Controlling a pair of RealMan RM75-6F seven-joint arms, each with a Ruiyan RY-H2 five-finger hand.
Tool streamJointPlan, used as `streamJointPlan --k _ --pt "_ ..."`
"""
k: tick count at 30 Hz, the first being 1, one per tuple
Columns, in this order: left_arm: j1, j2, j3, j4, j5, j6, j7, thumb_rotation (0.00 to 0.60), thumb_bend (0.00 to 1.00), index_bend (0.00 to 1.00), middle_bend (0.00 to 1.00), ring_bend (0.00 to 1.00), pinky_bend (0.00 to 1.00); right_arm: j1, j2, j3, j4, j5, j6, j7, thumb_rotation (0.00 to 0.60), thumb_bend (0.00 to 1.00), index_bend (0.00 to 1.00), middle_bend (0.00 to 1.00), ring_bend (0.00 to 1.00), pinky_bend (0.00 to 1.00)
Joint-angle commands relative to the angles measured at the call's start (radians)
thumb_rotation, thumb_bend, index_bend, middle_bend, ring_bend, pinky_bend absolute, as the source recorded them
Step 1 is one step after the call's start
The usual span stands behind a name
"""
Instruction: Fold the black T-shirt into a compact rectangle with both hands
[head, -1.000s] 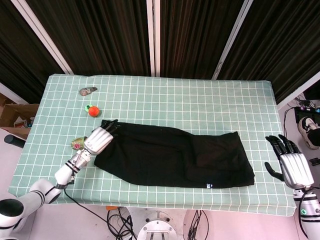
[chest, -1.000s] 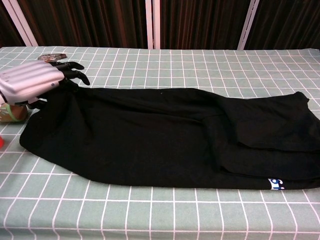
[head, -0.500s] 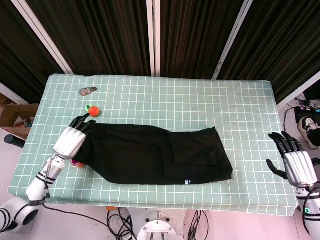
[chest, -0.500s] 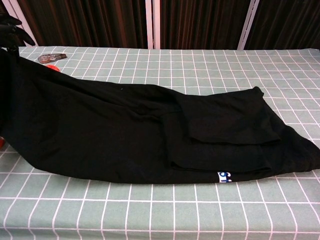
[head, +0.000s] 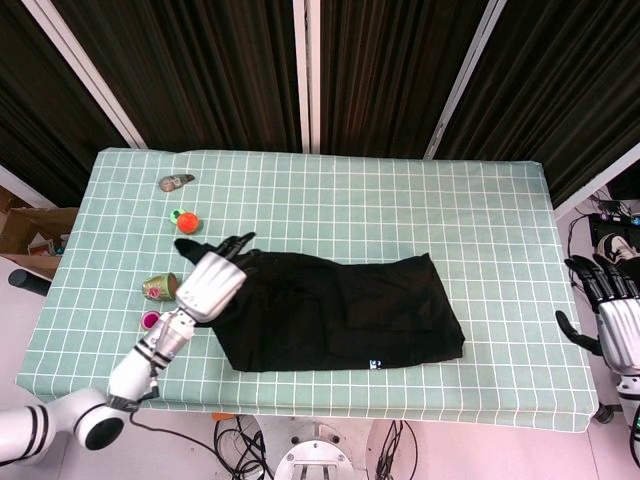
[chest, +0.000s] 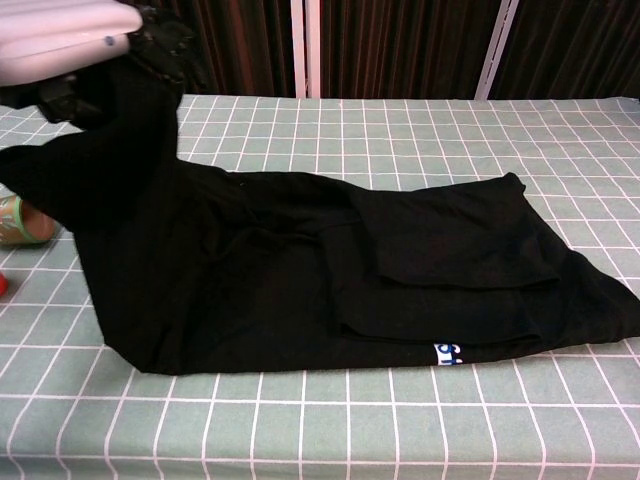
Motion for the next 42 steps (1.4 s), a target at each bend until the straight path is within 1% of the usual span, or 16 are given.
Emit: streamJointPlan --k 1,4,13,17,23,26,28,31,35,39,42 --pt "-0.089 -0.082 -0.067 -0.012 -0.098 -0.088 0.061 0.600 0.75 0.60 0.27 0.08 0.18 -0.007 0.003 0.002 0.009 0.006 0.008 0.011 0.600 0.25 0.18 0.17 0.07 0.21" --pt "-0.159 -0.143 -0.111 0.011 -0.176 -0.137 0.107 0.600 0.75 0.60 0.28 0.09 0.18 -0.016 0.010 0.003 0.013 0.012 0.017 0.018 0.600 0.25 0.18 0.17 0.07 0.21" --pt "-0.341 -0.272 -0.208 0.064 -0.355 -0.199 0.212 0.600 0.75 0.60 0.29 0.09 0.18 -0.041 0.030 0.008 0.007 0.025 0.046 0.030 0.600 0.25 0.19 0.17 0.07 0.21" --pt "-0.432 -0.345 -0.225 0.135 -0.434 -0.219 0.267 0.600 0.75 0.60 0.29 0.09 0.18 -0.050 0.032 0.008 0.012 0.028 0.053 0.038 0.600 0.25 0.19 0.17 0.07 0.21" --pt "-0.561 -0.483 -0.222 0.301 -0.582 -0.257 0.328 0.600 0.75 0.60 0.29 0.09 0.18 -0.058 0.030 0.009 0.025 0.041 0.049 0.056 0.600 0.25 0.19 0.17 0.07 0.21" --pt "-0.615 -0.551 -0.229 0.389 -0.640 -0.281 0.324 0.600 0.74 0.60 0.29 0.09 0.18 -0.057 0.026 0.009 0.035 0.046 0.039 0.062 0.600 0.25 0.19 0.17 0.07 0.21" --pt "-0.643 -0.585 -0.243 0.432 -0.663 -0.291 0.310 0.600 0.74 0.60 0.28 0.09 0.18 -0.054 0.025 0.011 0.038 0.048 0.034 0.064 0.600 0.25 0.19 0.17 0.07 0.21" --pt "-0.691 -0.633 -0.277 0.485 -0.695 -0.323 0.269 0.600 0.74 0.60 0.28 0.09 0.18 -0.051 0.024 0.013 0.043 0.050 0.026 0.068 0.600 0.25 0.19 0.17 0.07 0.20" --pt "-0.746 -0.680 -0.289 0.563 -0.704 -0.341 0.249 0.600 0.74 0.60 0.28 0.09 0.18 -0.051 0.026 0.014 0.048 0.055 0.020 0.072 0.600 0.25 0.19 0.17 0.07 0.20" --pt "-0.786 -0.745 -0.303 0.671 -0.713 -0.357 0.208 0.600 0.73 0.60 0.27 0.09 0.18 -0.055 0.027 0.014 0.051 0.059 0.019 0.077 0.600 0.25 0.19 0.17 0.07 0.20" --pt "-0.808 -0.803 -0.311 0.763 -0.691 -0.367 0.155 0.600 0.71 0.59 0.26 0.09 0.18 -0.059 0.026 0.013 0.055 0.062 0.018 0.081 0.600 0.25 0.19 0.17 0.07 0.20"
